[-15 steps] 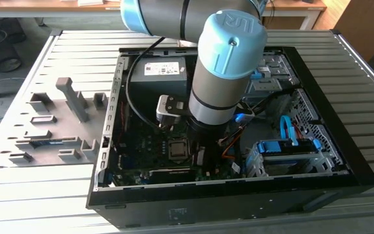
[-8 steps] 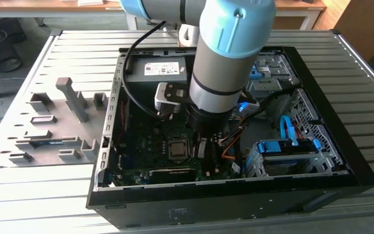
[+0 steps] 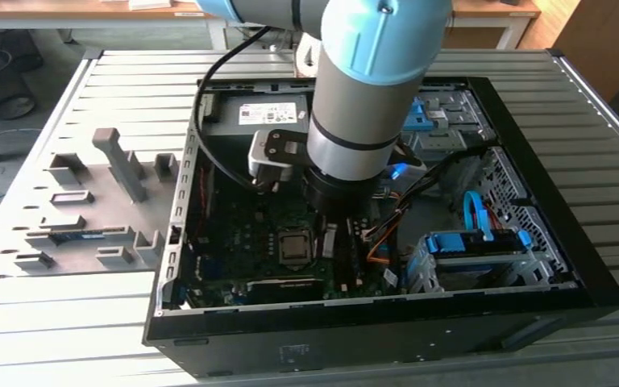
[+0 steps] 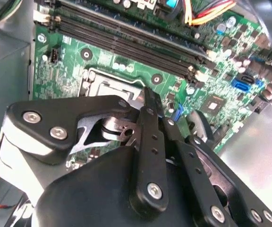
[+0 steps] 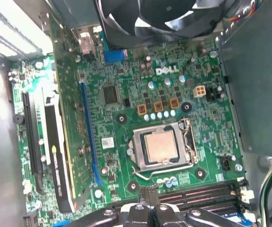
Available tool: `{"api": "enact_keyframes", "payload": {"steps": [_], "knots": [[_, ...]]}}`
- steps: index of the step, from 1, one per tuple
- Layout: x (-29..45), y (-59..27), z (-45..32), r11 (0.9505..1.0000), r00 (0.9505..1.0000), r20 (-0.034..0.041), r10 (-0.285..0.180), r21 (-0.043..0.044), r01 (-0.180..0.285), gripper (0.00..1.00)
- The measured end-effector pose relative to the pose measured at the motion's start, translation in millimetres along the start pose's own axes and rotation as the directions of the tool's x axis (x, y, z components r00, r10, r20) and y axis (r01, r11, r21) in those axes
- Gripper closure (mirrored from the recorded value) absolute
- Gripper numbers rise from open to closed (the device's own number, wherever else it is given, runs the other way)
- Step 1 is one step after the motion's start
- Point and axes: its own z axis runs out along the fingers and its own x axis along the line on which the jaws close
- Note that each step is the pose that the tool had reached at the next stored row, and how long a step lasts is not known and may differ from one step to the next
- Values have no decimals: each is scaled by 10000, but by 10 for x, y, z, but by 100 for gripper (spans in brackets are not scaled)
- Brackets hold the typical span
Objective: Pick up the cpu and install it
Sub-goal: 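Install the first cpu locking lever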
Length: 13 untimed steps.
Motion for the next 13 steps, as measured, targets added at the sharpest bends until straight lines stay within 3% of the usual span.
{"api": "enact_keyframes", "payload": {"steps": [6,13], "knots": [[0,110,9,10000,10000,9,21,40,-21,90],[-157,158,16,10000,10000,11,30,39,-30,90]]}}
